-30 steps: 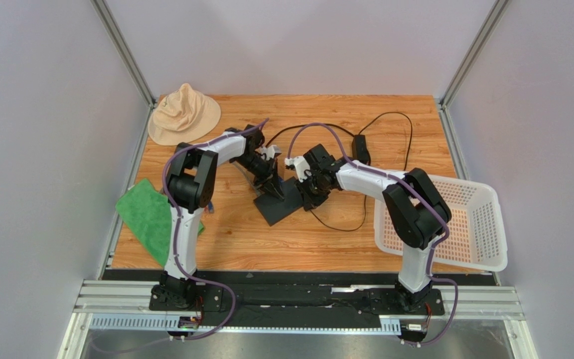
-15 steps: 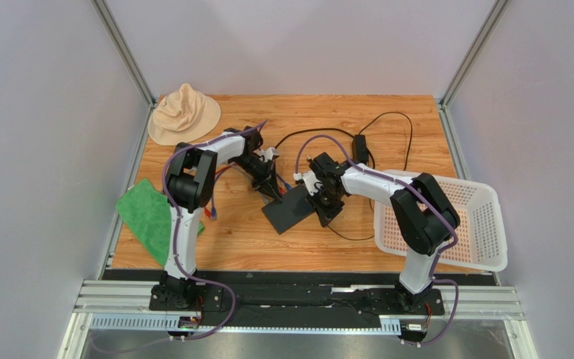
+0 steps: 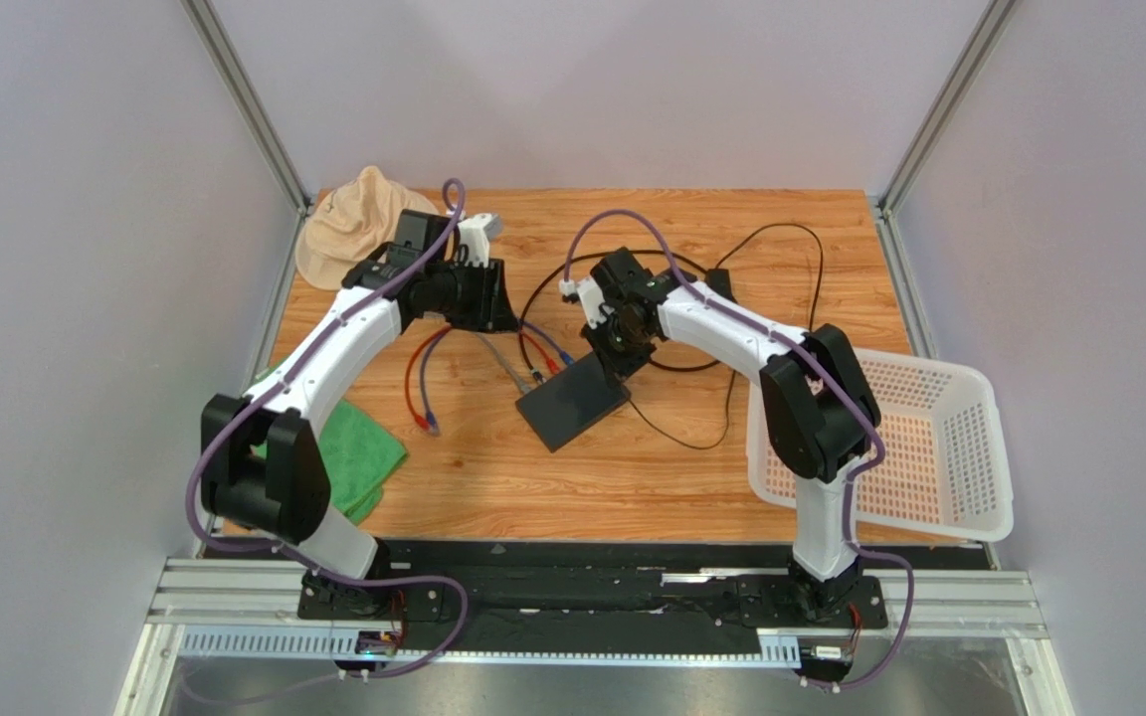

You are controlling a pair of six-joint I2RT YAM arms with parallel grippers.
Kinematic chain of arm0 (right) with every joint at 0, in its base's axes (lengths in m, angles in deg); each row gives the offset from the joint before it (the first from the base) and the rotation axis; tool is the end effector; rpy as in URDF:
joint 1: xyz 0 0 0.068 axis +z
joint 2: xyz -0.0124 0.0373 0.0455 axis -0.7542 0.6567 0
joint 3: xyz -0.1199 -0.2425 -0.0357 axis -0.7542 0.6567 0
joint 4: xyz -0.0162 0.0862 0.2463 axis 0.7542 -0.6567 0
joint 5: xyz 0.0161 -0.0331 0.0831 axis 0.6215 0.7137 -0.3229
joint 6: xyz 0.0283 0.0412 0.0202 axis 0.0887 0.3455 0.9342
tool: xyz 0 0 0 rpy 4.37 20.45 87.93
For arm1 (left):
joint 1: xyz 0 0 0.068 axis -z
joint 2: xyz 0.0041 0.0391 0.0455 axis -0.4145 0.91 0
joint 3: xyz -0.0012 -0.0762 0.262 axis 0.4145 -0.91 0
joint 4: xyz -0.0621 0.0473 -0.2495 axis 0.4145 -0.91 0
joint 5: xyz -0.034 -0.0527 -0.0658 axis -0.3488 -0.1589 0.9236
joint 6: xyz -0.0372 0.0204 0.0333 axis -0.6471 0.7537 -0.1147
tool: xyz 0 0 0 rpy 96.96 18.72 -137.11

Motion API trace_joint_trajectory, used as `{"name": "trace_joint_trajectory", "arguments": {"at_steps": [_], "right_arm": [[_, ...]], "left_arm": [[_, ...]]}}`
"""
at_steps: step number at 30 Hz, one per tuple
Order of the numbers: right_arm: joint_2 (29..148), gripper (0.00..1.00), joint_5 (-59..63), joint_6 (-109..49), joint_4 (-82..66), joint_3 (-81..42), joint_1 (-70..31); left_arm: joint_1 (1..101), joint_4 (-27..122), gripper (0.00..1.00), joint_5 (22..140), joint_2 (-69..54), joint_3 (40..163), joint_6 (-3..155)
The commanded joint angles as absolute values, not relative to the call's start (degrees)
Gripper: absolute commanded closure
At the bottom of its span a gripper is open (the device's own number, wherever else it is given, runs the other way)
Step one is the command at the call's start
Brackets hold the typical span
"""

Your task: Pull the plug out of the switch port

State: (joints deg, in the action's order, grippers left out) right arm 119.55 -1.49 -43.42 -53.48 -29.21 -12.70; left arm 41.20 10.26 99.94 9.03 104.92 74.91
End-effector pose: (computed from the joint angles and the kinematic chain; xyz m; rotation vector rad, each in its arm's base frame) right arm 0.3158 0.2397 0.1988 -1.0916 2.6582 0.3716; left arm 0.3274 -0.1155 0.2839 0.3075 2.4790 -0.8056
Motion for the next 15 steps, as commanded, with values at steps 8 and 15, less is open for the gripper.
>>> {"name": "trace_joint_trajectory", "arguments": {"at_steps": [8, 15], "right_arm": [[115.0, 1.0, 12.25, -41.07, -49.65, -34.61, -20.28], [117.27, 1.0, 30.97, -38.16, -48.86, -37.04, -27.85]], "left_arm": [[40.31, 15.41, 0.58, 94.65, 0.09, 96.96, 80.3], [39.34, 19.71, 0.58, 95.62, -2.11, 95.21, 80.13]]}}
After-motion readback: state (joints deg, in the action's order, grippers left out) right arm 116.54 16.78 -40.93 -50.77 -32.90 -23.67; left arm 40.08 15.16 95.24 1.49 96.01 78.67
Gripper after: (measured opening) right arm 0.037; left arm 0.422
